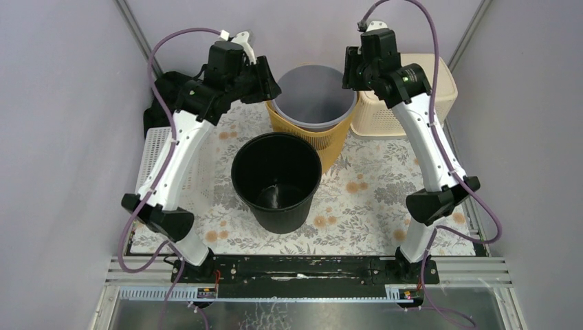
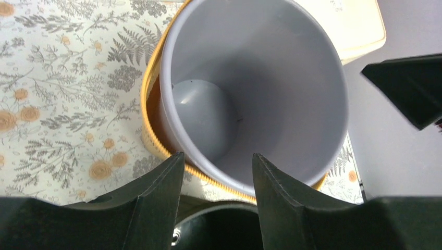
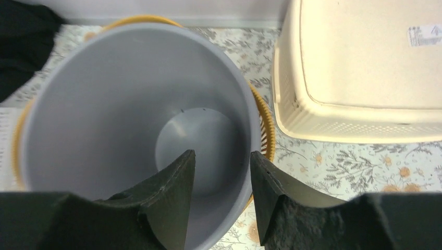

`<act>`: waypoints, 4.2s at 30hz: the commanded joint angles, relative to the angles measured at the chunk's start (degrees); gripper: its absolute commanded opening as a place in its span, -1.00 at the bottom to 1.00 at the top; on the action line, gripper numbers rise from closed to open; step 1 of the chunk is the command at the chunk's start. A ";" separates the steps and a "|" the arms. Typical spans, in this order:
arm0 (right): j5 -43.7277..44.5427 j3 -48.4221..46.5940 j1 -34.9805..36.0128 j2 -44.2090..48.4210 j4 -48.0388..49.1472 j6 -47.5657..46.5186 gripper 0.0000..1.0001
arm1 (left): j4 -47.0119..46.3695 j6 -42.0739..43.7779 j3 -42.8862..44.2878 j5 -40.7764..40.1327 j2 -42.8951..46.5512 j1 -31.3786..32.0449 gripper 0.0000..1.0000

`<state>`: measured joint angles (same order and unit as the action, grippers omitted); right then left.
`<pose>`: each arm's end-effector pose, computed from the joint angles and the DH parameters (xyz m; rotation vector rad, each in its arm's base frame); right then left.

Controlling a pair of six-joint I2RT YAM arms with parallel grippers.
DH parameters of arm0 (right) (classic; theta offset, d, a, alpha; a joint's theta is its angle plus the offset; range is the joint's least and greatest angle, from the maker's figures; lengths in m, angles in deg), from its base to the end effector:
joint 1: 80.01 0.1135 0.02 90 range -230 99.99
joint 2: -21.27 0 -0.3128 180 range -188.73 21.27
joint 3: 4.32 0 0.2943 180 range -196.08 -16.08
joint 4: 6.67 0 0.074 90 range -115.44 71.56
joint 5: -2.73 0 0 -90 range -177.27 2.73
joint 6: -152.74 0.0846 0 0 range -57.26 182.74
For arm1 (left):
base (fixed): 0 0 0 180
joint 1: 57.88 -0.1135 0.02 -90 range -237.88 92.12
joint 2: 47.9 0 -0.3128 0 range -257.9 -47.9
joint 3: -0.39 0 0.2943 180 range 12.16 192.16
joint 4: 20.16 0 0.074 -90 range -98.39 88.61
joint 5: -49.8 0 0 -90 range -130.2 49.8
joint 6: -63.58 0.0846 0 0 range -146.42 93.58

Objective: Turn the large container upside down
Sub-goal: Place the container at the center of the board, then pick up the container from the container.

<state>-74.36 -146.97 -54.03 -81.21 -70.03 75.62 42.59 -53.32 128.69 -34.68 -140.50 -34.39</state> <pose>0.4185 0.1829 0.5471 -0.0785 1.9698 0.2215 0.3765 -0.1725 0.5258 -0.0005 2.1030 -0.6395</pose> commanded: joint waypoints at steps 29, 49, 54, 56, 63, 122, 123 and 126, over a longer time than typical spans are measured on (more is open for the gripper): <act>3.07 4.90 -2.00 -2.25 0.51 0.08 -0.17 | 2.10 4.96 4.25 -10.88 -8.29 3.30 0.12; 2.23 5.79 -2.18 -2.71 1.14 0.21 -0.20 | 2.15 5.45 3.42 -11.34 -10.82 3.61 0.10; 2.11 5.56 -2.25 -3.20 1.04 0.10 -0.21 | 2.68 5.82 3.29 -12.48 -10.85 3.63 0.09; 1.94 5.64 -2.30 -3.57 1.08 0.12 -0.21 | 2.72 5.80 3.12 -12.75 -11.00 3.67 0.09; 1.47 5.78 -2.36 -4.86 1.23 0.12 -0.21 | 2.63 5.95 3.30 -12.89 -12.35 3.72 0.10; -15.27 12.06 -2.57 25.06 35.30 1.41 -1.00 | -28.74 8.79 7.79 7.02 5.02 6.89 -0.69; -15.06 11.71 -2.52 25.51 34.69 1.17 -1.00 | -28.48 8.87 8.61 7.20 4.26 7.31 -0.69; -14.08 10.67 -2.51 26.86 32.34 0.49 -1.00 | -27.97 9.13 10.01 7.63 2.35 8.73 -0.69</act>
<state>-83.59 -133.47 -57.70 -57.23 -40.11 76.47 19.62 -46.54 136.27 -33.89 -135.21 -28.51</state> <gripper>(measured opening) 0.179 0.284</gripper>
